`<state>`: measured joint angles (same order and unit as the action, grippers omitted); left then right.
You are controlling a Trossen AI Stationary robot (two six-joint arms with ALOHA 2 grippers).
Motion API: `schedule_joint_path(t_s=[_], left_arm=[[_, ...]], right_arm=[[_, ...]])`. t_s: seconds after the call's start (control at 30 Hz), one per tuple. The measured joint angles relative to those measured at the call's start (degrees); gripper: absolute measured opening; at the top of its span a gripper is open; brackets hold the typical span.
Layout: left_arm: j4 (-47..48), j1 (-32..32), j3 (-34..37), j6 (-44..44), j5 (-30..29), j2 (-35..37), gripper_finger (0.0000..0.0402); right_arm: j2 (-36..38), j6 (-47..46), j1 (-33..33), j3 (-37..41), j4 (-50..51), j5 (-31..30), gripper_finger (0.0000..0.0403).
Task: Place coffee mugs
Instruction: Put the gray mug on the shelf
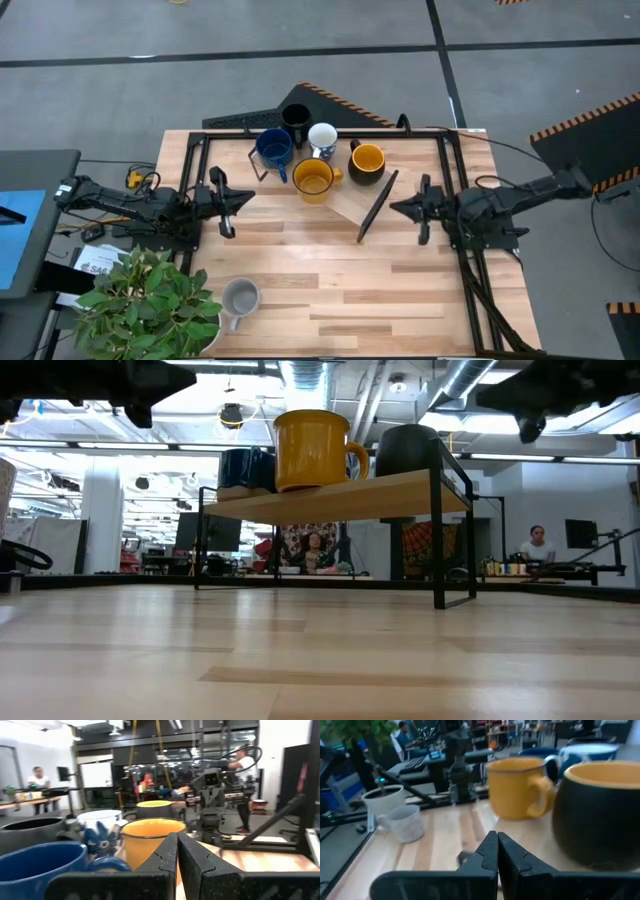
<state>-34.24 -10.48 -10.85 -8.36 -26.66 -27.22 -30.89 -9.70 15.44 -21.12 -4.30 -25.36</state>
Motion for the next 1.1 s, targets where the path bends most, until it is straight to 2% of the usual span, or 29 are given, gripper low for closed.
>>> schedule_joint_path(t_s=[0.1,0.27,0.4,0.5,0.67,0.73,0.8,0.93,1.0,1.1], left_arm=[[0.02,0.02,-0.01,0.0,-1.33,-0.02,0.0],[0.37,0.02,-0.15,0.02,0.59,-2.55,0.0],[6.48,0.0,-5.27,0.48,-0.86,-6.2,0.0007],[19.21,0.02,-13.55,0.86,-1.01,-8.98,0.0023],[51.92,0.01,-31.65,10.76,-0.23,-15.24,0.0064],[63.42,0.02,-38.27,16.45,2.46,-18.46,0.0083],[71.09,-0.11,-43.78,21.98,8.37,-21.62,0.0104],[74.42,-2.77,-49.87,31.67,22.73,-28.41,0.0145],[74.94,-5.75,-51.16,34.77,26.11,-32.19,0.0162],[77.93,-10.3,-52.53,36.33,26.7,-37.92,0.0175]], right_arm=[[-0.06,2.62,-3.94,0.02,-1.84,1.97,0.002],[-2.26,4.15,-8.7,0.02,-2.61,2.21,0.0023],[-4.05,3.33,-10.42,0.04,-3.2,2.2,0.0033],[-5.09,4.61,-10.72,0.04,-5.06,2.29,0.0037],[-5.07,5.69,-10.71,0.04,-5.56,2.28,0.0036],[-5.08,5.72,-10.71,0.04,-5.54,2.26,0.0035],[-5.06,5.84,-10.71,0.04,-5.52,2.26,0.0035],[-5.07,5.84,-10.71,0.04,-5.4,2.26,0.0035],[-5.08,5.8,-10.71,0.04,-5.37,2.26,0.0035],[-5.08,5.66,-10.67,0.04,-5.35,2.69,0.0035]])
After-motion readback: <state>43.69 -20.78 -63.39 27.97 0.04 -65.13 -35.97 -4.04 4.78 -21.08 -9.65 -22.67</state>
